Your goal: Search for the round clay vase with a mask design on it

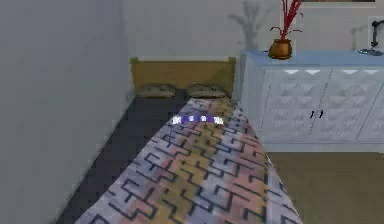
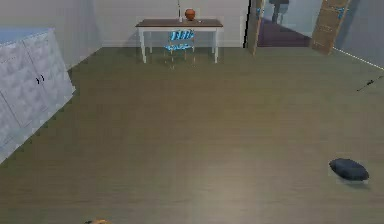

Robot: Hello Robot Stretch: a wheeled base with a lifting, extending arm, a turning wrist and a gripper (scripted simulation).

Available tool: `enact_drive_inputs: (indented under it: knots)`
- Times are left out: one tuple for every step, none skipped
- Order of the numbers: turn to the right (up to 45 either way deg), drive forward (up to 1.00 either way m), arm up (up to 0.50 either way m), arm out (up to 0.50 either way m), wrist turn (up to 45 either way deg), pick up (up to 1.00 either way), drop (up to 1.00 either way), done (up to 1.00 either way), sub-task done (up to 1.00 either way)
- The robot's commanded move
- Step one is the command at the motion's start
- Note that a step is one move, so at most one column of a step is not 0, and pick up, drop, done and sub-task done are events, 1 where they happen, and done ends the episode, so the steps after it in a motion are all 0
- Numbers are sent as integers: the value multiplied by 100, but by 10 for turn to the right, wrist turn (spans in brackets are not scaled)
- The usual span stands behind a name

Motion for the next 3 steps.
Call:
enact_drive_inputs:
  knots:
    - [-450, 0, 0, 0, 0, 0, 0, 0, 0]
    - [-450, 0, 0, 0, 0, 0, 0, 0, 0]
    - [-450, 0, 0, 0, 0, 0, 0, 0, 0]
